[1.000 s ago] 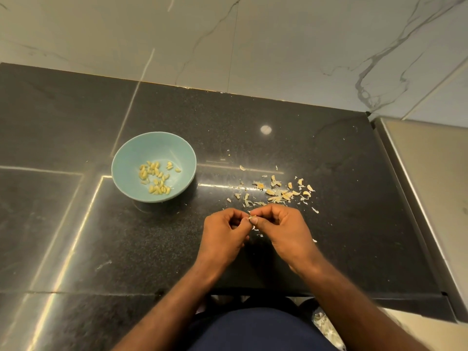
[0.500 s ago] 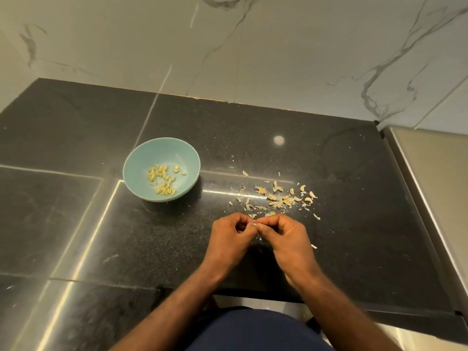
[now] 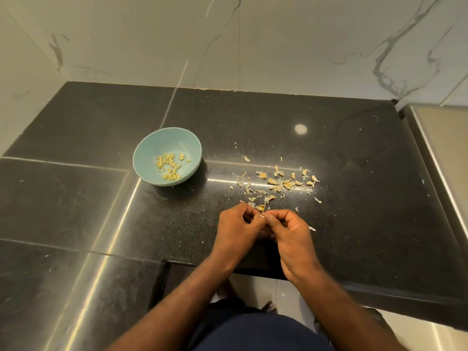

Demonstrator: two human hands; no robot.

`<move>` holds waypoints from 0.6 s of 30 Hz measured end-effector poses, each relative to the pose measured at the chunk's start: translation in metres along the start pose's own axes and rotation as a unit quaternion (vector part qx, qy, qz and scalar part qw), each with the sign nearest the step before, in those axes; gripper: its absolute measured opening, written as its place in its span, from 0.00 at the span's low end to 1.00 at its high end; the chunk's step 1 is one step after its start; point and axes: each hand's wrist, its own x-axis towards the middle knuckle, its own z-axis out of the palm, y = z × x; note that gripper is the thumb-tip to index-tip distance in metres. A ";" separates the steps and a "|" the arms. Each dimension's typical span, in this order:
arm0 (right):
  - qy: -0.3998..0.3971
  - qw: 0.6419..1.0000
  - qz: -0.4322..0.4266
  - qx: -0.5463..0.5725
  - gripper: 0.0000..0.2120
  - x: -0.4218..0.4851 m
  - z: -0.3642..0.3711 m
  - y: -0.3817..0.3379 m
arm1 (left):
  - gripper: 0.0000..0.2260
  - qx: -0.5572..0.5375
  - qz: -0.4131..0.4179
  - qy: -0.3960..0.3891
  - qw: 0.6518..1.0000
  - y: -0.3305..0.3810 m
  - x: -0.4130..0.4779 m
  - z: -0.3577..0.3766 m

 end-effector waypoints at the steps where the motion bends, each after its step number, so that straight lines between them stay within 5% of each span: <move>1: 0.005 0.999 0.024 0.024 0.05 0.001 0.000 0.002 | 0.04 0.027 -0.002 0.013 1.000 -0.003 0.001 -0.001; 6: 0.025 0.999 0.040 0.001 0.05 0.019 -0.012 0.004 | 0.08 0.075 -0.048 0.051 0.995 -0.029 0.013 -0.017; 11: -0.127 0.976 0.099 -0.146 0.03 0.045 -0.016 -0.010 | 0.15 0.133 -0.028 0.052 0.989 -0.045 0.024 -0.013; 15: -0.090 0.962 -0.043 -0.253 0.02 0.074 0.004 -0.026 | 0.15 0.124 -0.008 0.021 0.992 -0.036 0.042 -0.011; 18: -0.051 0.977 -0.069 -0.197 0.06 0.079 0.011 -0.038 | 0.12 0.097 0.021 0.028 0.995 -0.035 0.059 -0.013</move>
